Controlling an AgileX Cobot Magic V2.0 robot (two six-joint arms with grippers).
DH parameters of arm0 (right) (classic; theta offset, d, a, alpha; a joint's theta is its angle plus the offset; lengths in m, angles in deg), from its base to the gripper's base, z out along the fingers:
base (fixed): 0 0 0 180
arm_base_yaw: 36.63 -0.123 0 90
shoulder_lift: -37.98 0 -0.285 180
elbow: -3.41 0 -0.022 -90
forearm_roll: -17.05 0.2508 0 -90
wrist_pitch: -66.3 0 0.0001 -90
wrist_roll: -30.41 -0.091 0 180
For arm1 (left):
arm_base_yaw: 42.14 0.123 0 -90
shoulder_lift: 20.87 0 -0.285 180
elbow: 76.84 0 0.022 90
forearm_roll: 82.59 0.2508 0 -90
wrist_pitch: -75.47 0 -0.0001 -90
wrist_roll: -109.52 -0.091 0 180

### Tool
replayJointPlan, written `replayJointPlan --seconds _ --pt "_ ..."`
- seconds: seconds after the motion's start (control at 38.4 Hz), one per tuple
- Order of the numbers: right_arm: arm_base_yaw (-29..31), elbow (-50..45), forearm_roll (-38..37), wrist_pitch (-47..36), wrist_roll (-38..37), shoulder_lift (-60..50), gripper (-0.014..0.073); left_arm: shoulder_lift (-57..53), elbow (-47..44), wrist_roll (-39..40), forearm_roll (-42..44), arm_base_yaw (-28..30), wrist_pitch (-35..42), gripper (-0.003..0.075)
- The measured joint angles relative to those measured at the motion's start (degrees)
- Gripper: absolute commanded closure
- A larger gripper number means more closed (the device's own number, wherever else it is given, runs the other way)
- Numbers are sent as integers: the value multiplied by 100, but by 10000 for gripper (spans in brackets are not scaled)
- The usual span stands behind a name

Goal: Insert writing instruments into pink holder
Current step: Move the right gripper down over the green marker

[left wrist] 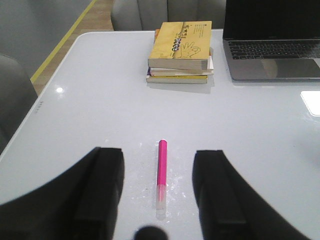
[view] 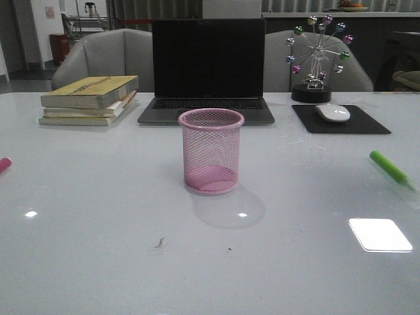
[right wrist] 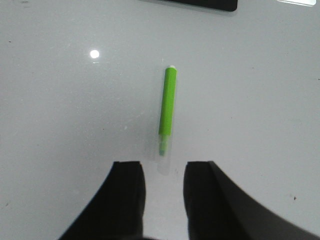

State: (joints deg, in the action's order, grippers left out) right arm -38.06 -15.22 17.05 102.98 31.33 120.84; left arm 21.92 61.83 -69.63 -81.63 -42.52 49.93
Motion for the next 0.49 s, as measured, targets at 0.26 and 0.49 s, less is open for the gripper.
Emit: replayJointPlan --seconds 0.26,0.49 --pt "260 254 -110 -319 -233 1270 251 0 0 0 0 0 0 325" --pt "522 254 -132 -660 -381 2101 251 0 0 0 0 0 0 325"
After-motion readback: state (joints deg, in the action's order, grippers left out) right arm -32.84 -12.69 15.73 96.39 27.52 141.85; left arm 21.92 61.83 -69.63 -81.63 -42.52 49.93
